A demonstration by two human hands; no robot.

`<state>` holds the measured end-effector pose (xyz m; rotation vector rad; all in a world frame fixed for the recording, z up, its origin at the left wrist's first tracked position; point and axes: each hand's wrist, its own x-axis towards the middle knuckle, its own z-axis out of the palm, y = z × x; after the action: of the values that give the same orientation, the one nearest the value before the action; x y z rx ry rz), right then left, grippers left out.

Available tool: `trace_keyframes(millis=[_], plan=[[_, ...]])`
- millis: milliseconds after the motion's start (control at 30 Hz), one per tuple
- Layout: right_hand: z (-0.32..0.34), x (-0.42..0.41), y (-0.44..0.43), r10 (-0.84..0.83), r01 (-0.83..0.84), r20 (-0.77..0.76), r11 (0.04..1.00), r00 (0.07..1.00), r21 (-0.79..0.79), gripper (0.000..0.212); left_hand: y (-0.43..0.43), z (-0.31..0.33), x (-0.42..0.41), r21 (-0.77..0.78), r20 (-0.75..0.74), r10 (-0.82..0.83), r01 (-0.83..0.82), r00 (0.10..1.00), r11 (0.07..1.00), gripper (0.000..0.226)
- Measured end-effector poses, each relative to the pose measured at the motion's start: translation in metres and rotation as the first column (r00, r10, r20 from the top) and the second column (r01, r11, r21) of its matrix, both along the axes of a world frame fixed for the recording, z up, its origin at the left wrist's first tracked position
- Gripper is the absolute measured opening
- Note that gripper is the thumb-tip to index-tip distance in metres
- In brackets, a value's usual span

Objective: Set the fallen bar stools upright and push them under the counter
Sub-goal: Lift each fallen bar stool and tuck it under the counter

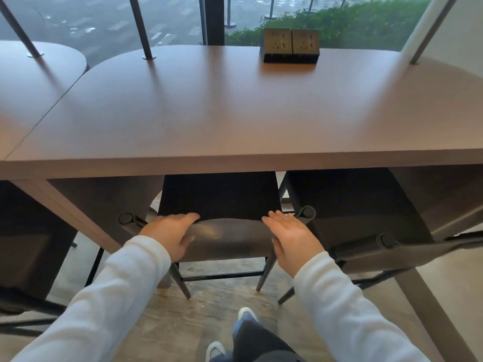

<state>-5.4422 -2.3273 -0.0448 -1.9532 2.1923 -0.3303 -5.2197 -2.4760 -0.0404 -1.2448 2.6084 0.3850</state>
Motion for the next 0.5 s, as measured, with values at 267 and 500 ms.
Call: trace_keyframes(millis=[267, 500], plan=[[0.027, -0.060, 0.050, 0.050, -0.011, 0.113, 0.946, 0.992, -0.325, 0.037, 0.066, 0.031, -0.091, -0.211, -0.501, -0.206, 0.112, 0.841, 0.971, 0.044], [0.026, -0.188, 0.130, 0.072, -0.023, 0.158, 0.957, 0.985, -0.291, 0.055, 0.157, 0.029, -0.236, -0.286, -0.645, -0.342, 0.199, 0.684, 0.937, 0.032]])
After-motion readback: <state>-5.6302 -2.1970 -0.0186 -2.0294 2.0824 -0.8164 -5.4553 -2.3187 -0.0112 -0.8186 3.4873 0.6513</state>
